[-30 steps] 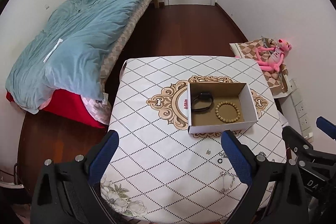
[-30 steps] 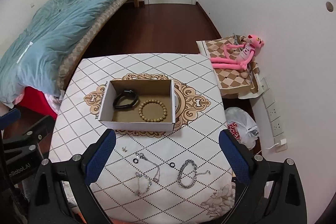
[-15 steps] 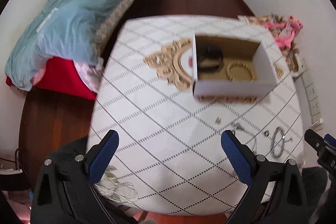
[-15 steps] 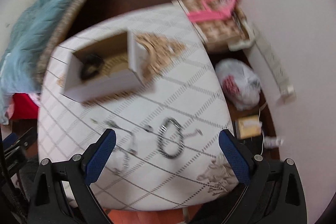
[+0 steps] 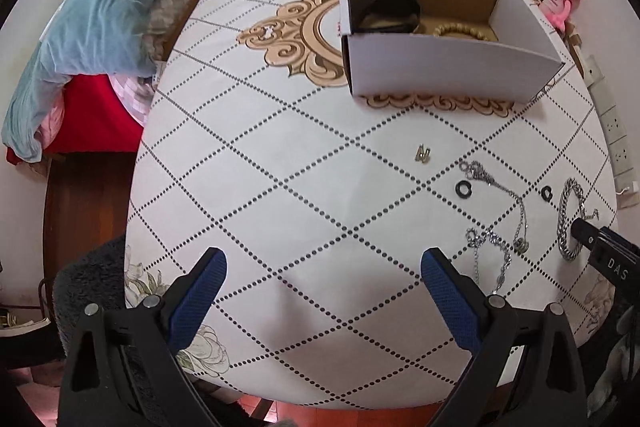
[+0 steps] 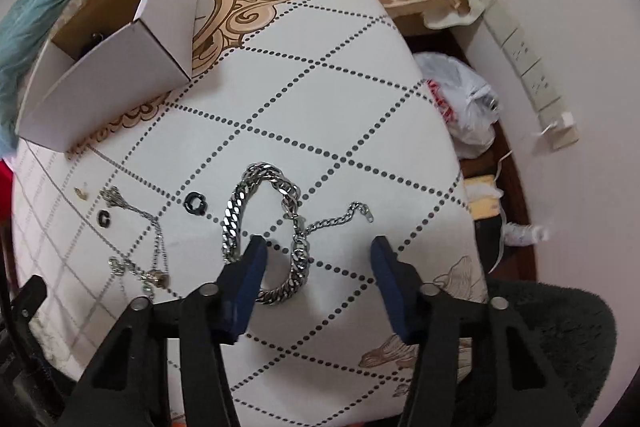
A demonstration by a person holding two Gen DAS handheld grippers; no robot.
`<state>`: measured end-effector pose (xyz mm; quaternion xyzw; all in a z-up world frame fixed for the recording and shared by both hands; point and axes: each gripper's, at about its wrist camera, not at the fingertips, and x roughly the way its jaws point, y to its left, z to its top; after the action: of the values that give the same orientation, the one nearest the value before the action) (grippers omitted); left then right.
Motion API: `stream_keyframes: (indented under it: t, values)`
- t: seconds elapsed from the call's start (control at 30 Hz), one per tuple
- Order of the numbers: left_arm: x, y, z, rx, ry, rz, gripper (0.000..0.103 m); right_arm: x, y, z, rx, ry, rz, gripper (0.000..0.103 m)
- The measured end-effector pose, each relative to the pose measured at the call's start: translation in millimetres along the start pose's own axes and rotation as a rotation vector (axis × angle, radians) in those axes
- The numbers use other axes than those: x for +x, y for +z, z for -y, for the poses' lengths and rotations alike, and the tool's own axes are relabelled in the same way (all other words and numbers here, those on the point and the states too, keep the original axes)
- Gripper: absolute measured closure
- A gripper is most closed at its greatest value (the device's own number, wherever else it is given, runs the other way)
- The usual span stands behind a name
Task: Organize jewelry
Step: 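Grasp the thick silver chain bracelet with the right gripper, then lift the chain bracelet with the right gripper while the left grasps a thin silver chain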
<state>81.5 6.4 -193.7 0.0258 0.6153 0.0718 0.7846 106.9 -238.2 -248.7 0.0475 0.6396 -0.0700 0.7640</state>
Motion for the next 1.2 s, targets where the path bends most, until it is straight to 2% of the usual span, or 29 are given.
stream_keyframes:
  t: [0.03,0.07,0.1,0.23,0.4,0.6,0.8,1.0,1.07,1.13,1.2]
  values:
    - [1,-1,0,-0.001,0.0,-0.003,0.004,-1,-1,-3,-0.017,-0.003,0.015,0.063]
    - [3,-2,0,-0.001,0.0,-0.005,0.004,-3,-1,-4,-0.029,-0.002,0.026,0.089]
    - [3,-2,1,0.0,0.0,-0.006,0.004,-4,-1,-6,-0.039,-0.004,0.034,0.094]
    - [6,-6,4,0.018,-0.013,-0.015,0.004,-9,-1,-4,-0.017,0.052,0.046,0.095]
    - [7,-11,5,0.027,-0.037,-0.02,0.004,-48,0,6,0.041,0.174,0.118,0.095]
    - [8,-22,20,0.074,-0.092,-0.02,0.004,-78,-7,6,0.037,0.24,0.158,0.095]
    - [16,-40,47,0.145,-0.175,-0.04,0.004,-62,-26,14,0.053,0.233,0.113,0.095]
    - [24,-46,72,0.219,-0.195,-0.03,0.006,-46,-37,21,0.078,0.221,0.083,0.095]
    - [25,-47,77,0.237,-0.193,-0.018,0.024,-45,-37,22,0.081,0.217,0.082,0.095]
    - [24,-47,81,0.246,-0.205,-0.002,0.029,-44,-38,24,0.084,0.215,0.081,0.095]
    - [20,-47,84,0.264,-0.214,0.024,0.044,-43,-37,24,0.085,0.213,0.079,0.095]
